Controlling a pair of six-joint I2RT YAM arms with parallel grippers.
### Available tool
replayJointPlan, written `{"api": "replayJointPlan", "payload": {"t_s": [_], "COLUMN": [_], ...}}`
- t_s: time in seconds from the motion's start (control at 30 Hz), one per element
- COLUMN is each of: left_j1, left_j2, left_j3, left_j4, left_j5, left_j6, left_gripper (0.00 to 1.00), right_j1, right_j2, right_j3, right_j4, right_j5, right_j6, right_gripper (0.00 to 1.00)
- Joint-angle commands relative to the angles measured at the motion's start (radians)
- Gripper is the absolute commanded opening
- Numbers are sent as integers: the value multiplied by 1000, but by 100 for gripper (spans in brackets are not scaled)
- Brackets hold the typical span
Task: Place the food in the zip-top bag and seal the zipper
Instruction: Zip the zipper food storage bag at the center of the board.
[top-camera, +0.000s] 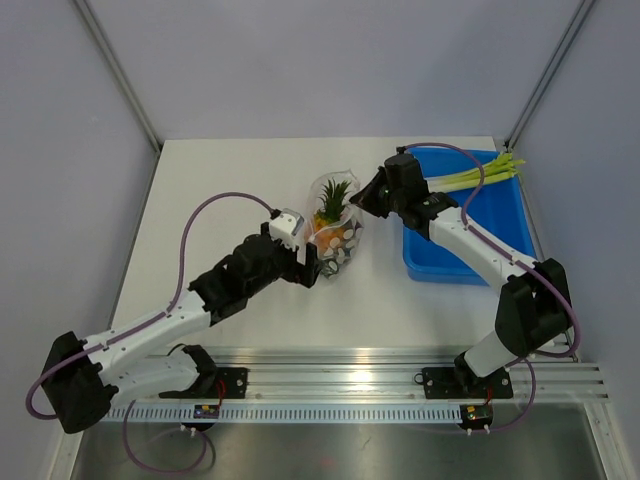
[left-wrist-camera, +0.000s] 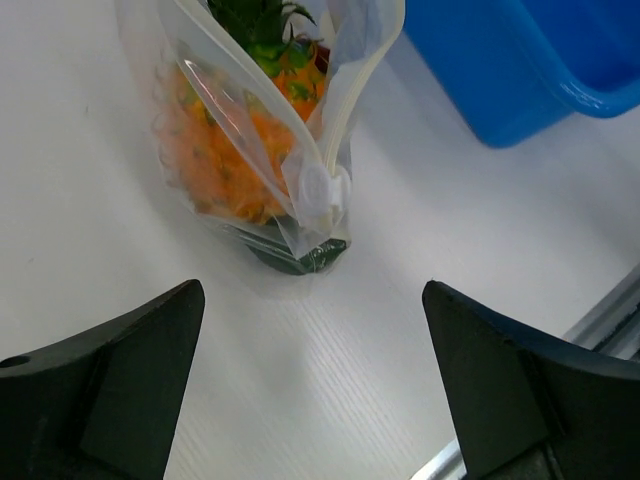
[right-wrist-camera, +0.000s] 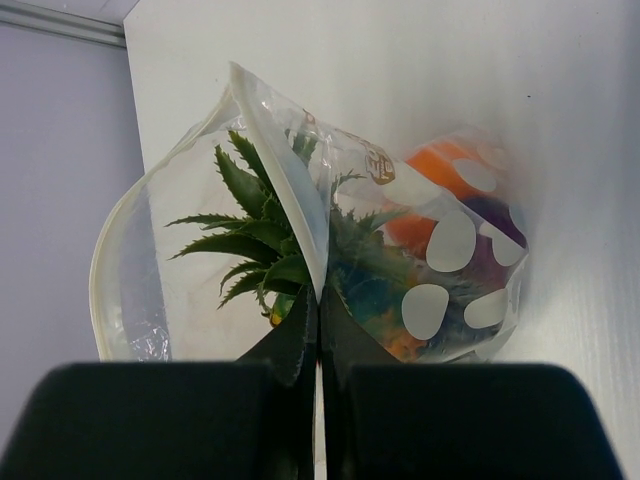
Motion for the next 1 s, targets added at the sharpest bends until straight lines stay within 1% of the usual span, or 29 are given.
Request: {"api": "replayJointPlan", "payload": {"t_s": [0.0,0.03,0.13,0.23,0.27,0.37,0.4,0.47,0.5,0.57,0.6,0.7,0.73,0.8,0.87,0.9,0.93,0.97], "left_j1": [-25,-28,-30,-31,-33,-33,-33,-33,-33,-31,-30,-13,4,27,70,111,131,152], "left_j2": [10,36,71,108,120,116,105,85,56,19,1,-58,-74,-85,-95,-96,-96,-96], "left_j3": [-18,-18,-4,16,30,39,38,30,21,-4,-33,-53,-59,-65,-73,-74,-73,-68], "left_j4": [257,269,311,326,325,319,317,319,325,355,400,435,438,440,451,454,454,452], "left_j5": [-159,-193,-222,-214,-210,-197,-197,-196,-196,-179,-162,-84,-19,54,143,227,271,314], "left_j6": [-20,-34,-37,-26,-25,-17,-14,-2,1,26,43,101,132,165,193,204,205,210], "left_gripper": [91,87,82,75,70,59,51,41,30,15,0,0,0,0,0,0,0,0], "right_j1": [-8,-9,-9,-9,-11,-11,-11,-11,-13,-13,-11,-11,-11,-9,-11,-11,-9,-11], "right_j2": [-25,-28,-36,-48,-54,-67,-70,-79,-82,-90,-93,-116,-137,-160,-197,-221,-231,-237], "right_j3": [27,29,26,23,20,15,14,11,11,3,-2,-43,-70,-91,-107,-108,-100,-86], "right_j4": [31,30,24,16,10,7,5,2,1,10,13,24,28,35,22,13,-1,-22], "right_j5": [-15,-17,-15,-10,-6,-3,-3,-4,-6,-30,-42,-81,-93,-110,-118,-119,-115,-112], "right_j6": [-6,-6,-8,-9,-8,-6,-5,-3,-3,-5,-2,-2,-6,-41,-93,-118,-149,-216], "right_gripper": [0,0,0,0,0,0,0,0,0,0,0,0,0,2,11,20,23,27]}}
